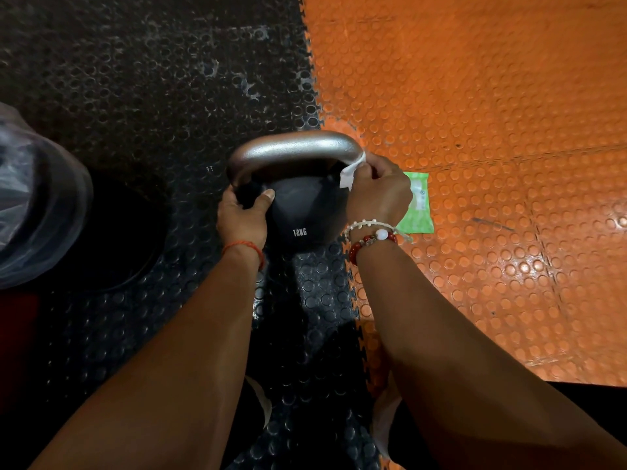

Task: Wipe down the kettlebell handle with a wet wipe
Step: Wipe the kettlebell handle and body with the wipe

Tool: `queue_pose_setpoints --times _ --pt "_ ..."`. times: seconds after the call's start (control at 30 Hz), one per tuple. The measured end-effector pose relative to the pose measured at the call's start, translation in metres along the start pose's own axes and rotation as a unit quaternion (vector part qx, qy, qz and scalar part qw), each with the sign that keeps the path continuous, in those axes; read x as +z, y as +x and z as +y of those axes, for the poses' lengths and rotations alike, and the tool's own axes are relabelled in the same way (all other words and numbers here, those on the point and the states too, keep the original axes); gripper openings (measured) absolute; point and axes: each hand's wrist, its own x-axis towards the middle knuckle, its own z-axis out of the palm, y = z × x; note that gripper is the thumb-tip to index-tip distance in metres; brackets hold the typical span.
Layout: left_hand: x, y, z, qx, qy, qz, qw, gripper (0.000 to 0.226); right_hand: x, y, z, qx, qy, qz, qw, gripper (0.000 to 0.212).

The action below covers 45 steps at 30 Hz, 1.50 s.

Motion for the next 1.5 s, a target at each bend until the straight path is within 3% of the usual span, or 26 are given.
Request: queue_pose_setpoints --times 0.27,0.87,1.1,1.5 --pt "0.0 0.002 -0.001 0.0 -0.006 -0.002 1.0 0.047 -0.001 -0.004 -0.005 0.048 0.051 -0.001 0.998 0.003" --pt "0.0 0.002 0.0 0.003 -0.018 -0.002 1.0 0.045 0.003 -0.011 -0.008 0.074 0.135 -0.025 0.988 0.008" --pt "0.0 0.0 0.002 0.004 -0.016 -0.001 1.0 0.043 0.001 -0.011 -0.009 0.037 0.102 -0.025 0.994 0.009" --pt "-0.001 0.004 -0.001 0.0 -0.012 -0.003 1.0 0.046 -0.006 -0.001 -0.01 0.085 0.062 -0.033 0.994 0.008"
